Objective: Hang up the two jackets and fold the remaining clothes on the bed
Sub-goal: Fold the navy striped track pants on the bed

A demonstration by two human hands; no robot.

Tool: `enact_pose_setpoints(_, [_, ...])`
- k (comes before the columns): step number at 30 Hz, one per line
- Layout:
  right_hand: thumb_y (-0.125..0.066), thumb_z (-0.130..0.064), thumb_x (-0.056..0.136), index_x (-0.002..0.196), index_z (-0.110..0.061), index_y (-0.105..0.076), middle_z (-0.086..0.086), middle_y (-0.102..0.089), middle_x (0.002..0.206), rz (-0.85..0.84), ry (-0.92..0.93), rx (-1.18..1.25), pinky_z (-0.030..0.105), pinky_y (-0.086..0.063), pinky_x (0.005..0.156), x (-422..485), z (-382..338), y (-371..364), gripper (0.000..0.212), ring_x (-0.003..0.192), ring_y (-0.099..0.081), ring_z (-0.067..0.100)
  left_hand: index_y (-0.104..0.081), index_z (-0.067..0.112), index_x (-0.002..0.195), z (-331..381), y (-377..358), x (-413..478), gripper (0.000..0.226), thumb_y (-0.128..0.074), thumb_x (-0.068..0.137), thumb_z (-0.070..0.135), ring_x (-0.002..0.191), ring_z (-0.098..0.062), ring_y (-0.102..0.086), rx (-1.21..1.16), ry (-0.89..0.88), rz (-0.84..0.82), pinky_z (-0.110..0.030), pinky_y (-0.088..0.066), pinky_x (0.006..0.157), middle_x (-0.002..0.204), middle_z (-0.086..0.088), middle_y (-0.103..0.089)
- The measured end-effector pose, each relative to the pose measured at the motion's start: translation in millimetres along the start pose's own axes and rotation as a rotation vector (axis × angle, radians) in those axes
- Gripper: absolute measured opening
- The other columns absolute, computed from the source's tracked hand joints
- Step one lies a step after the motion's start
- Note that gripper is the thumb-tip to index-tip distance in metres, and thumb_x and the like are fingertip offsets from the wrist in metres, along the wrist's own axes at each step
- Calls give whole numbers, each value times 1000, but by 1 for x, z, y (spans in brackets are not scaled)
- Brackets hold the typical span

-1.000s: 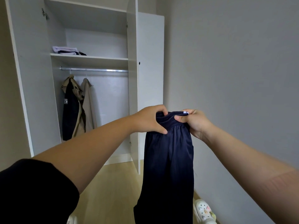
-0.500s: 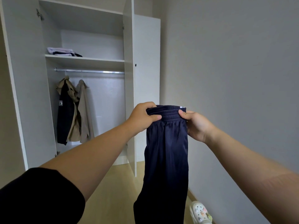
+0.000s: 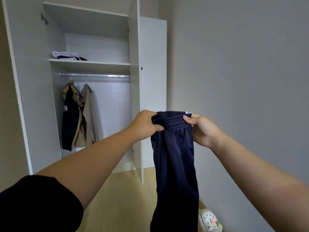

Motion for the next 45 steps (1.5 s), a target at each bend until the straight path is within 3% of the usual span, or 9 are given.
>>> enact_pose_setpoints(7, [-52,-13,92,98,-17,-68,-5,-71,83,45,51,19,24,-52,60,-6,-6,0,17,82,-63,10,-69,20,84,-2,11,1,21,-65,81,-1,68,0,-59,-94,11,219,-7,-46,61,74,12,-65])
enact_pose_setpoints(13, [-56,-30,90,96,-23,-71,-10,-72,101,-13,-14,-141,38,-15,100,-4,14,-12,17,110,-52,1,-67,0,76,-9,15,-2,15,-55,77,-9,62,-21,-55,-318,92,321,-41,-53,68,68,-14,-61])
enact_pose_setpoints(18, [-59,-24,87,96,-11,-70,-2,-73,99,-95,55,-188,12,-41,82,-5,13,-23,20,92,-64,-2,-65,14,62,-20,8,-6,37,-53,77,-17,59,-16,-55,-569,154,293,-28,-55,64,55,5,-59])
enact_pose_setpoints(22, [-58,-7,91,103,27,-50,34,-62,101,74,211,-320,38,-50,88,-6,2,-15,36,85,-55,19,-69,10,73,-27,2,-8,35,-52,79,-19,70,-21,-59,-689,180,262,-31,-56,72,71,-5,-64])
enact_pose_setpoints(24, [-59,-5,90,96,29,-48,30,-51,75,198,271,-290,36,-44,74,-7,-6,-5,36,79,-46,20,-69,11,75,-27,2,-7,35,-52,79,-20,70,-21,-59,-588,153,225,-30,-54,71,72,-5,-64])
enact_pose_setpoints(27, [-62,-4,88,86,26,-51,10,-46,78,318,319,-215,33,-34,70,-9,-9,9,32,75,-40,21,-69,9,80,-24,8,-5,21,-61,79,-11,65,-15,-58,-189,75,138,-19,-49,64,73,-5,-63])
enact_pose_setpoints(31, [-64,-4,86,79,9,-68,23,-61,71,386,269,-91,34,-48,72,-12,5,19,15,71,-56,22,-70,14,84,-28,0,-9,13,-68,81,2,67,-2,-62,85,42,-88,-13,-49,64,79,2,-69])
enact_pose_setpoints(41, [-68,-6,84,58,-10,-63,4,-61,62,466,255,86,22,-49,54,-10,18,21,26,54,-57,15,-64,13,110,-36,-33,-29,42,-77,75,32,101,-19,-59,587,8,-476,-38,-48,91,110,-4,-65])
enact_pose_setpoints(45, [-66,-11,86,61,-10,-62,1,-62,59,474,249,72,23,-49,55,-11,24,22,26,54,-57,15,-64,11,102,-39,-47,-37,37,-78,75,31,95,-20,-61,487,68,-539,-35,-50,88,103,-3,-67])
Point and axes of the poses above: each hand's wrist, its own x-axis towards the middle knuckle, its own y-axis out of the back of the hand, z = x × y, the point moved 10 cm from there along x, towards the middle knuckle
